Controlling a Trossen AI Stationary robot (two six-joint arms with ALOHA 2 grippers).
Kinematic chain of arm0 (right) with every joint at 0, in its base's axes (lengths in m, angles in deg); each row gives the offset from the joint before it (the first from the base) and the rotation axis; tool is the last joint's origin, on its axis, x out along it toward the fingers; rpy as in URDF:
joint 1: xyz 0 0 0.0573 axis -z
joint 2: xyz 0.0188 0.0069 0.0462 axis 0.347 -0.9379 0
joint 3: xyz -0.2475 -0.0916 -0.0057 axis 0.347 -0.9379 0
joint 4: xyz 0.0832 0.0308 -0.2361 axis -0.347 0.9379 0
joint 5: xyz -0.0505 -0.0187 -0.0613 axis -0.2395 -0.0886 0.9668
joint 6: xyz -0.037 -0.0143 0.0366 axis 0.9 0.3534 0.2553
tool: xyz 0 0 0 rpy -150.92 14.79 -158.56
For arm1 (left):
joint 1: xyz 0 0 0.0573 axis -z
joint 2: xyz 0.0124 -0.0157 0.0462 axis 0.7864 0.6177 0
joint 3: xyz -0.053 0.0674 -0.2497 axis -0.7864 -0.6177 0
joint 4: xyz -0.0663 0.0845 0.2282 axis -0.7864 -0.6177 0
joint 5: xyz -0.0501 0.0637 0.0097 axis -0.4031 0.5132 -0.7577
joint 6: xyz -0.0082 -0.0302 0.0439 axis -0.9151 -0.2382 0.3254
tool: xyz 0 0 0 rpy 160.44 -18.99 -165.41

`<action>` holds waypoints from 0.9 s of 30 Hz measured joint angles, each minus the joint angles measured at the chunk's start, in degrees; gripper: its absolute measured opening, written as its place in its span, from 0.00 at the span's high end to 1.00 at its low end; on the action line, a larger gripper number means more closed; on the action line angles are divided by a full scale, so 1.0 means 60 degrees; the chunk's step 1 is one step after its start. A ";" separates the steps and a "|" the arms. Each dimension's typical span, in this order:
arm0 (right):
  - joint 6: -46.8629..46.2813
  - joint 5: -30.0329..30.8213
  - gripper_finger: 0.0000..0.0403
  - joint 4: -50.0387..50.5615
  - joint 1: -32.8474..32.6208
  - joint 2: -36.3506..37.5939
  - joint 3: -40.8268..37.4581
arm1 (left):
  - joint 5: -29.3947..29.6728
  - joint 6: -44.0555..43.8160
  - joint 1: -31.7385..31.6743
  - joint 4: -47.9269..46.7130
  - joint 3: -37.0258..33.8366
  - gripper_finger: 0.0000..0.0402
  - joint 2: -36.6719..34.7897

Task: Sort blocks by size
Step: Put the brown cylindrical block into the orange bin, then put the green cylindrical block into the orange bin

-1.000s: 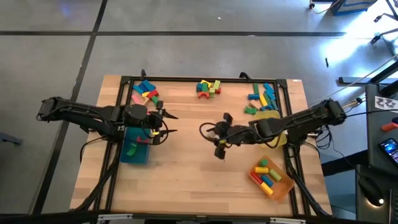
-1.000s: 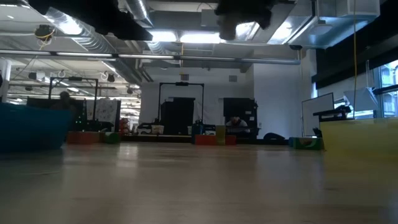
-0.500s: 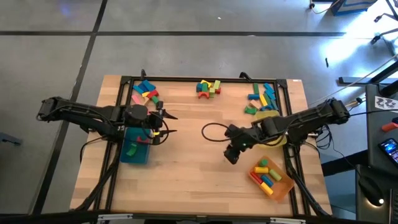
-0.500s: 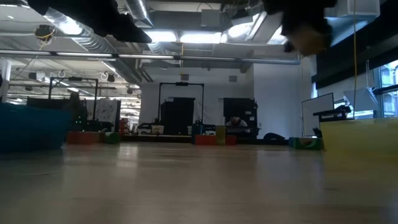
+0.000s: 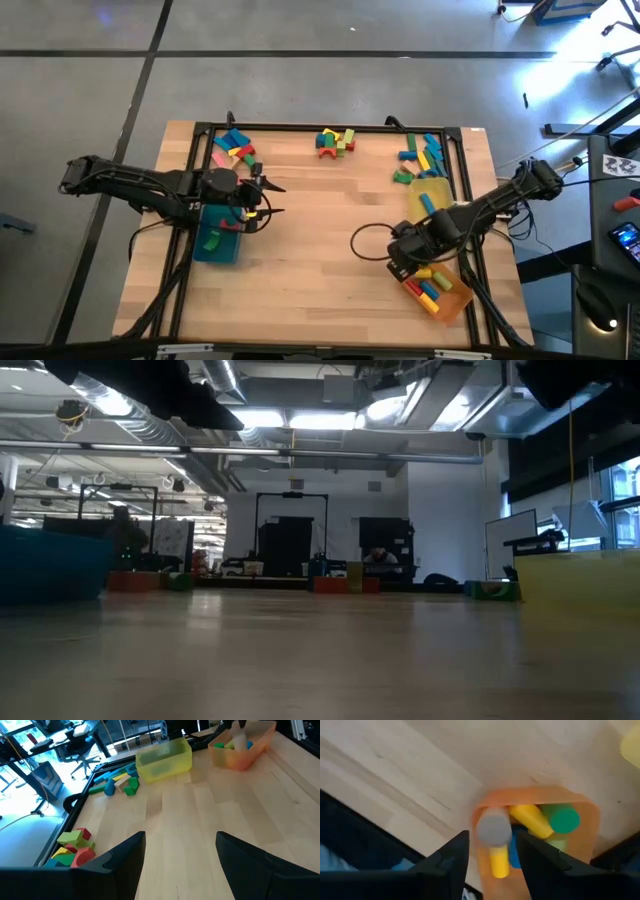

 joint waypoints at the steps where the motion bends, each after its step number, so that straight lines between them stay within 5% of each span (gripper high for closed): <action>1: -0.0004 0.0000 0.61 -0.0027 -0.0065 -0.0017 -0.0120 | 0.0000 0.0003 0.0000 -0.0003 0.0000 0.42 0.0000; 10: -0.0082 -0.0339 0.73 -0.0397 -0.0553 -0.0092 -0.1046 | 0.0002 0.0037 -0.0007 -0.0112 0.0000 0.42 0.0004; 19: 0.0098 -0.0566 0.74 -0.0953 -0.0048 -0.0089 -0.0929 | 0.0004 0.0044 -0.0007 -0.0112 0.0000 0.42 0.0004; 23: 0.1234 0.0449 0.74 -0.1737 0.0466 -0.0078 -0.0465 | 0.0002 0.0038 -0.0004 -0.0160 0.0000 0.42 0.0004; 27: 0.3292 0.2693 0.74 -0.3021 0.0895 -0.0070 -0.0286 | 0.0003 0.0025 -0.0004 -0.0163 0.0000 0.42 0.0004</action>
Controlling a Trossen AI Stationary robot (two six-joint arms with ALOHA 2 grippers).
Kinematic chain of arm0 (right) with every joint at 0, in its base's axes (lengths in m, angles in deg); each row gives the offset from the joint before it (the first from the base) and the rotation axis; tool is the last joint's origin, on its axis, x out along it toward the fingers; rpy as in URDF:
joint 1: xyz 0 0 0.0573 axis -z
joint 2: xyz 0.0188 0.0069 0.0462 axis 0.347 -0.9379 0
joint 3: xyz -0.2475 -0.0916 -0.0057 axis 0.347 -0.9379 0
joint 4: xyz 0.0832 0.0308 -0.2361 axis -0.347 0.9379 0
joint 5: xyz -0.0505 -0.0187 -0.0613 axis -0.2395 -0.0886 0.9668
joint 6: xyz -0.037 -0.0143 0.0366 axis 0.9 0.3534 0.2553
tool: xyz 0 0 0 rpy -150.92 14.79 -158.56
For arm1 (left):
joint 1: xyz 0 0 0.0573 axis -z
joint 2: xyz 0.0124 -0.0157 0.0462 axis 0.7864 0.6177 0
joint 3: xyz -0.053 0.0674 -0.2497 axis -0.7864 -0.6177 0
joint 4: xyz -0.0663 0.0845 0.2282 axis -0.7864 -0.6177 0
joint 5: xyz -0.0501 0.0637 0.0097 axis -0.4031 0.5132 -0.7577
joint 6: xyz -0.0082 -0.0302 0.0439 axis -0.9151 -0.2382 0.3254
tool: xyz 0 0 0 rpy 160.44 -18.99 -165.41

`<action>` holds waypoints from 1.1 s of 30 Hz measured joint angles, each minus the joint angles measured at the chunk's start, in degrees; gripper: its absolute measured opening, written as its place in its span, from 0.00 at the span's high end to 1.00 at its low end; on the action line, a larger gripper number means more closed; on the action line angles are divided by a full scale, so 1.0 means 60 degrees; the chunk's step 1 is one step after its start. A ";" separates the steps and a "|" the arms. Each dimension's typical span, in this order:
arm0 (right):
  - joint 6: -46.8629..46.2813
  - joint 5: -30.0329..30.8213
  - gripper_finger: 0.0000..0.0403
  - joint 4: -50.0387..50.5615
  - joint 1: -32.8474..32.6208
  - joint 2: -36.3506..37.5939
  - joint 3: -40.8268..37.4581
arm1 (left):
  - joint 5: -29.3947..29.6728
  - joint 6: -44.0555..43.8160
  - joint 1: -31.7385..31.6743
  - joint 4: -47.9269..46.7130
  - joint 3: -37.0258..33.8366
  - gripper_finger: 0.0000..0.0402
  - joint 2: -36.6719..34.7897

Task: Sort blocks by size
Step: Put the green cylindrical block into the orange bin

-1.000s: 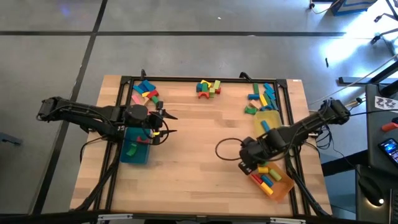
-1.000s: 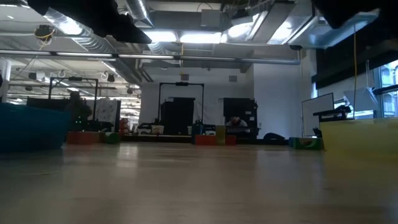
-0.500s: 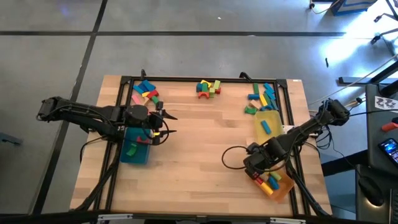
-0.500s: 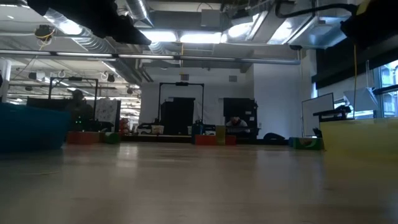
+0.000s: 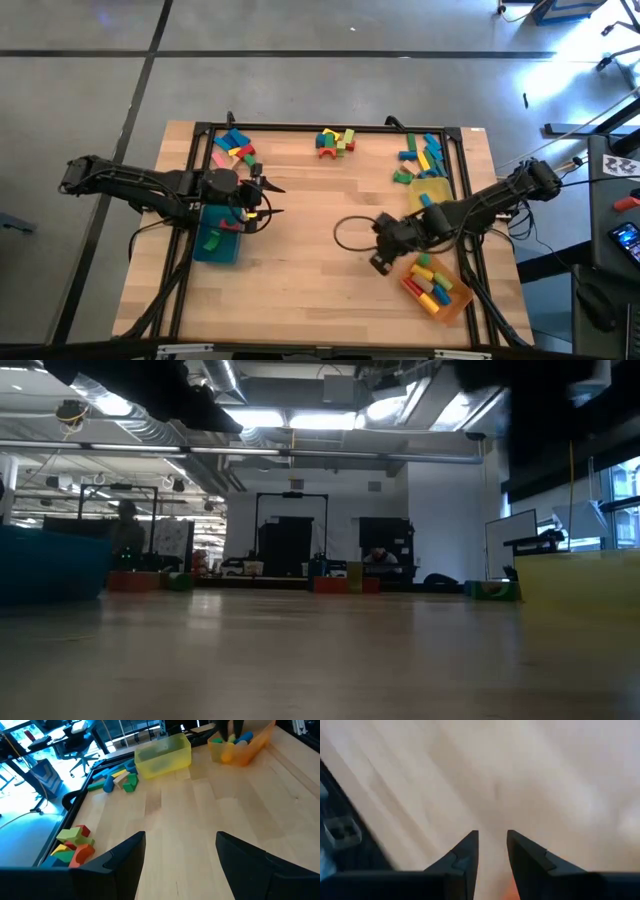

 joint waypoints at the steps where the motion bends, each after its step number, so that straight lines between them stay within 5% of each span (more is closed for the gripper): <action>1: 0.0555 0.0631 0.74 -0.0306 0.0066 0.0000 0.0000 | -0.0002 -0.0016 0.0000 0.0000 0.0000 0.42 0.0000; 9: 0.3705 0.3984 0.74 -0.1846 0.0151 -0.0333 -0.0044 | 0.0381 -0.1005 0.0000 -0.0054 -0.0003 0.42 0.0000; 15: 0.3804 0.4134 0.72 -0.2461 0.0807 -0.0945 -0.0044 | 0.1834 -0.1754 -0.0138 -0.0408 -0.0004 0.42 0.0236; 20: 0.4491 0.4342 0.57 -0.2477 0.1680 -0.1573 -0.0044 | 0.2539 -0.2537 -0.0915 -0.1038 -0.0007 0.42 0.0761; 27: 0.6843 0.5333 0.33 -0.3697 0.3224 -0.1962 -0.0047 | 0.2645 -0.3223 -0.2410 -0.1296 -0.0007 0.42 0.1615; 33: 0.9196 0.5307 0.25 -0.5711 0.4311 -0.1985 -0.0047 | 0.2645 -0.3855 -0.3464 -0.1448 -0.0007 0.42 0.2165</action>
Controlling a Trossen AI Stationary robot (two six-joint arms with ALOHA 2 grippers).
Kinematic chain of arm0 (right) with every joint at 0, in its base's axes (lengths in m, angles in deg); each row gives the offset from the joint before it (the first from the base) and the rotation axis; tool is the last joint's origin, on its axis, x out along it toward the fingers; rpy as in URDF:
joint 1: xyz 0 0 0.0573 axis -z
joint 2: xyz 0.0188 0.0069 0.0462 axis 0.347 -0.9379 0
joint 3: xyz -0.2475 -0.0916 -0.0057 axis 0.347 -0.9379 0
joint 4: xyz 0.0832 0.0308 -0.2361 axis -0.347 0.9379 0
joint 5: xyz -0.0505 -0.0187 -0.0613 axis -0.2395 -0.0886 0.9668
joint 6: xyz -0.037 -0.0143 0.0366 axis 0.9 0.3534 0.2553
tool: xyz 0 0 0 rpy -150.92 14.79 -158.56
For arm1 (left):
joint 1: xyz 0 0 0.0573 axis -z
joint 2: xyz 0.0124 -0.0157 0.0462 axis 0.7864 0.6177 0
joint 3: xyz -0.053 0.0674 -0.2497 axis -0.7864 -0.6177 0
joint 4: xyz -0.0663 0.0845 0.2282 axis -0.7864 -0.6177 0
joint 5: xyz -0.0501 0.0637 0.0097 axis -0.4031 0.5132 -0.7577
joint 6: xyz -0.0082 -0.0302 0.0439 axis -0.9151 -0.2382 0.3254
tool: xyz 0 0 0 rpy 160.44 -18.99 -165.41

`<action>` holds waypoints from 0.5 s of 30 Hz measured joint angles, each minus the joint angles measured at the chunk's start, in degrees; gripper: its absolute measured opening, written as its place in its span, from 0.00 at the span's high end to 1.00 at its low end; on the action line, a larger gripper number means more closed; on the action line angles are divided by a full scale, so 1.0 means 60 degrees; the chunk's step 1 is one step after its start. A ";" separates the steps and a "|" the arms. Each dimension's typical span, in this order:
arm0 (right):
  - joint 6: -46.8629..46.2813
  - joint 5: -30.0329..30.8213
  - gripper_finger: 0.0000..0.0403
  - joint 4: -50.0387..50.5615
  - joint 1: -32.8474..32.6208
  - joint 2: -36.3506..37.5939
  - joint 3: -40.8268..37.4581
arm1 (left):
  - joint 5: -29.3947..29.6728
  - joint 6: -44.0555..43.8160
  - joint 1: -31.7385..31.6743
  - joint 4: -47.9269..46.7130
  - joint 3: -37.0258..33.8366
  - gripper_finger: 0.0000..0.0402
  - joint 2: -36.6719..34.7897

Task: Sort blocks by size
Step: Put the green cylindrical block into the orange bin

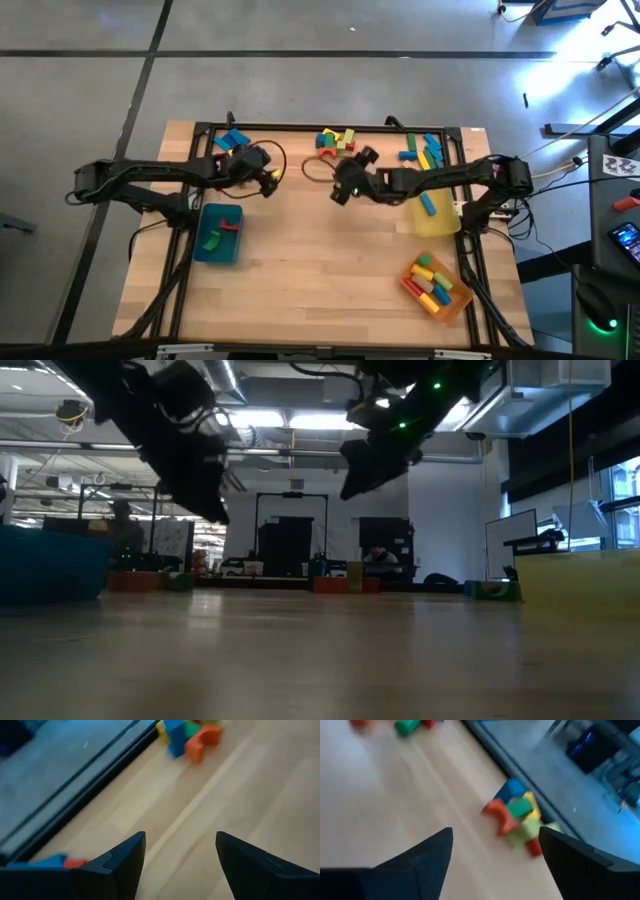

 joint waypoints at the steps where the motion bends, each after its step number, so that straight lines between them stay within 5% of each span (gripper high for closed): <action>1: 0.0364 -0.0026 0.25 -0.0328 0.0157 0.0000 0.0000 | 0.0000 -0.0213 -0.0142 -0.0143 0.0000 0.42 0.0070; 8: 0.1706 -0.0827 0.25 -0.2680 0.0978 0.0000 0.0000 | -0.0004 -0.2610 -0.0720 -0.1956 0.0291 0.42 0.0302; 15: 0.1726 -0.1215 0.25 -0.3302 0.1003 0.0000 0.0000 | 0.0476 -0.4349 -0.0884 -0.2571 0.0284 0.42 0.0344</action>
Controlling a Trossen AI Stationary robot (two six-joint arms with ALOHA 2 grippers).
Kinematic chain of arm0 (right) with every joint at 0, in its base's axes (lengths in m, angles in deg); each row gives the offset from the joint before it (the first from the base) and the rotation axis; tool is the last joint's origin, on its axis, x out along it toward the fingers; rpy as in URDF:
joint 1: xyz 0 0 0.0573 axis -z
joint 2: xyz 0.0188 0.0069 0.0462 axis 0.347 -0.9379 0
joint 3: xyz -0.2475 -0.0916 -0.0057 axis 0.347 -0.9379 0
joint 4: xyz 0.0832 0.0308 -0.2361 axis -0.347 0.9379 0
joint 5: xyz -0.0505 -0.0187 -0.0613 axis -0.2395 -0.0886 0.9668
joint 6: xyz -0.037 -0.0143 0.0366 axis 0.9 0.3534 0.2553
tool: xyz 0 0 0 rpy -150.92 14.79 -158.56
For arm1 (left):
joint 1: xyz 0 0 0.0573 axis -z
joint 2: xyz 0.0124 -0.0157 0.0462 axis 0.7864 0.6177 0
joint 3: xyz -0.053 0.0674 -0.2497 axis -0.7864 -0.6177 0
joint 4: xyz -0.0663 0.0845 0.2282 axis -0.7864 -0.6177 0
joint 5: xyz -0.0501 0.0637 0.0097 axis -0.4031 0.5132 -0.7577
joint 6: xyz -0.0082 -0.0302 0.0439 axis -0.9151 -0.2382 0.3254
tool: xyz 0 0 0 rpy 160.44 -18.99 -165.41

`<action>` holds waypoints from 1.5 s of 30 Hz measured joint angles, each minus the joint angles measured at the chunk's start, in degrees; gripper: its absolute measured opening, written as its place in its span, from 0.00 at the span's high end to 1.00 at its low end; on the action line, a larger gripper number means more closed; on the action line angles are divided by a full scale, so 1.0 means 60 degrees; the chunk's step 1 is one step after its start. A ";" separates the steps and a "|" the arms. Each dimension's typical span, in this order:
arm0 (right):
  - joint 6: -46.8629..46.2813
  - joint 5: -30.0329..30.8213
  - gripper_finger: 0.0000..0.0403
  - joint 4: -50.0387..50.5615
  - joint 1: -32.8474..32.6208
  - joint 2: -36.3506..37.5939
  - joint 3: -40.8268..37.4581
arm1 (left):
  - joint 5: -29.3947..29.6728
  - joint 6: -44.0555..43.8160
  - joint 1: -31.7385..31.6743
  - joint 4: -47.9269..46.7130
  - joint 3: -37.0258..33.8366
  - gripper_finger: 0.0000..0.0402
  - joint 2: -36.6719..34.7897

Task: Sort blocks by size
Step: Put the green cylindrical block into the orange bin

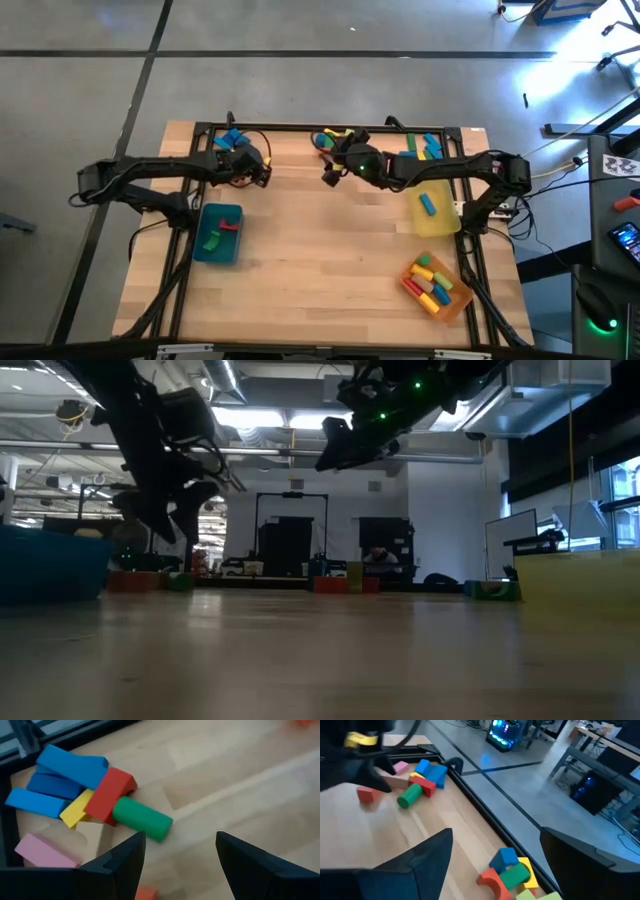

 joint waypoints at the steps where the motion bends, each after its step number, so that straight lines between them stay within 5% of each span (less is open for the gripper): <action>1: 0.0013 -0.0072 0.25 -0.0016 0.0001 0.0000 0.0000 | 0.0027 0.0059 -0.0060 0.0061 0.0000 0.42 0.0008; 29: -0.0337 -0.0548 0.25 0.1755 0.0004 0.0003 0.0004 | 0.0165 -0.0312 -0.1262 0.1543 0.0000 0.42 0.2836; 45: -0.0530 -0.1043 0.25 0.1733 0.0004 0.0007 0.0007 | 0.0267 0.0757 -0.1597 0.2293 0.0015 0.42 0.3605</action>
